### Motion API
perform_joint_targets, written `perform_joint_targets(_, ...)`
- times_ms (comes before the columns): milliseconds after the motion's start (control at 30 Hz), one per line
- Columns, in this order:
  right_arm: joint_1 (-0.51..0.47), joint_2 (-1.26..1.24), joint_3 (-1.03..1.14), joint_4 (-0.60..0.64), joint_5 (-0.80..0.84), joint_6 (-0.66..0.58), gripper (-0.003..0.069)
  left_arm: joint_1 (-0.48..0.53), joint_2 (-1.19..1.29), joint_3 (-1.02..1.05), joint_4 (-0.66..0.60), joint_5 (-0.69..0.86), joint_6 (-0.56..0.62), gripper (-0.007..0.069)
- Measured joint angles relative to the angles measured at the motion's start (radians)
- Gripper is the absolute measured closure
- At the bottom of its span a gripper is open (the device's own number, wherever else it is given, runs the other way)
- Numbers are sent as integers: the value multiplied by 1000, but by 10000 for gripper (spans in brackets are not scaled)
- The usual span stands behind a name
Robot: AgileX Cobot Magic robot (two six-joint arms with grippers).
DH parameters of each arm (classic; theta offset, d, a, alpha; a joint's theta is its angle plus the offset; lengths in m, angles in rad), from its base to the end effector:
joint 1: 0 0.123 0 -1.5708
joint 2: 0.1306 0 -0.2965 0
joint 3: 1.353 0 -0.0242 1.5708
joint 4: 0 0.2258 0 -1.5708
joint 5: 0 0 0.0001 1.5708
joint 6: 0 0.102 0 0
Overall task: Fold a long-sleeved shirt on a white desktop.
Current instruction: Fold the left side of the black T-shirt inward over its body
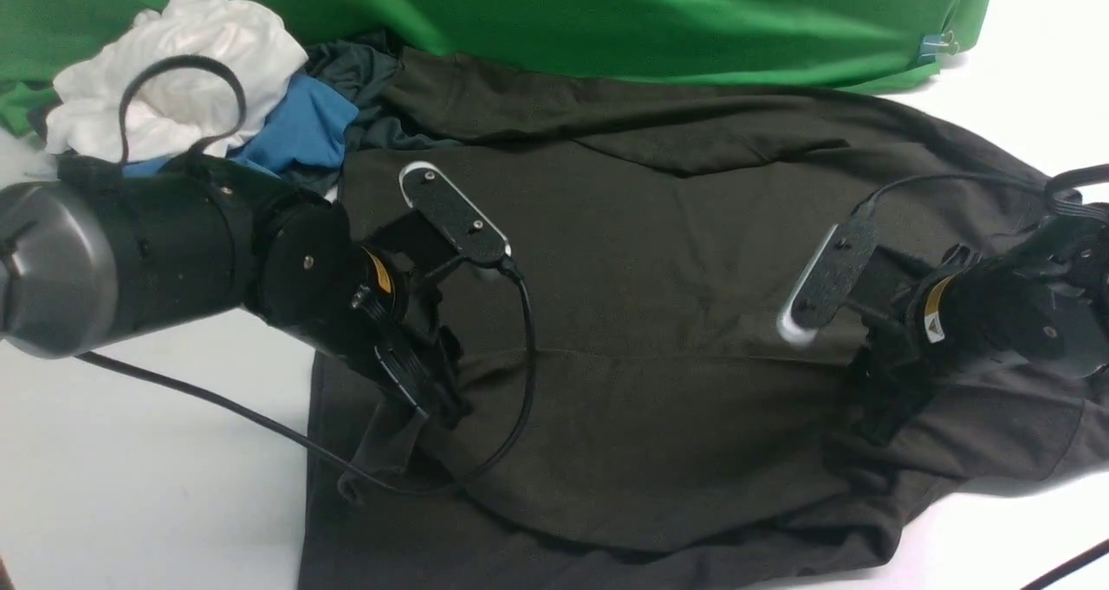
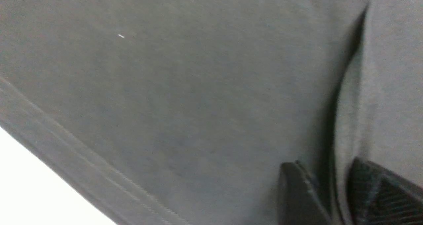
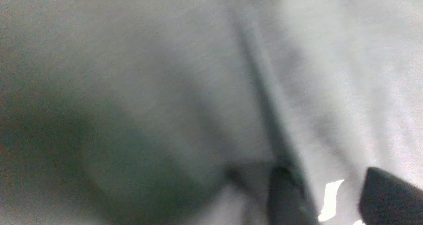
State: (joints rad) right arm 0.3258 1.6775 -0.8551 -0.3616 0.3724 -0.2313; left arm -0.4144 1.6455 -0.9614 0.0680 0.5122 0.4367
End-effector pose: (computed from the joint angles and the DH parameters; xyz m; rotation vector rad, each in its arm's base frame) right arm 0.2889 0.0837 0.1882 -1.1156 2.4201 -0.2513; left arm 0.2817 -0.1202 0.2151 1.1687 2.4115 0.0703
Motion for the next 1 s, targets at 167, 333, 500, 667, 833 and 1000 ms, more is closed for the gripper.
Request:
perform_joint_targets(167, -9, -18, 0, -9, -19, 132, 255, 0, 0, 0, 176, -104, -35, 250)
perform_joint_targets(333, -2, -111, 0, -3, 50, 282, 267, 3, 0, 0, 409, -189, -129, 260)
perform_joint_targets(500, 72, -293, 0, 92, 165, 329, 288, 4, -13, -35, 349, -112, -286, 398)
perform_joint_targets(667, 231, -402, 20, 262, 204, 262, 451, 4, -90, -46, -144, 140, 56, 594)
perform_joint_targets(833, 340, -334, 43, 309, 160, 240, 621, 5, -88, -48, -370, 347, 195, 604)
perform_joint_targets(1000, 348, -208, 43, 311, 111, 239, 629, 5, 0, -48, -313, 317, 195, 604)
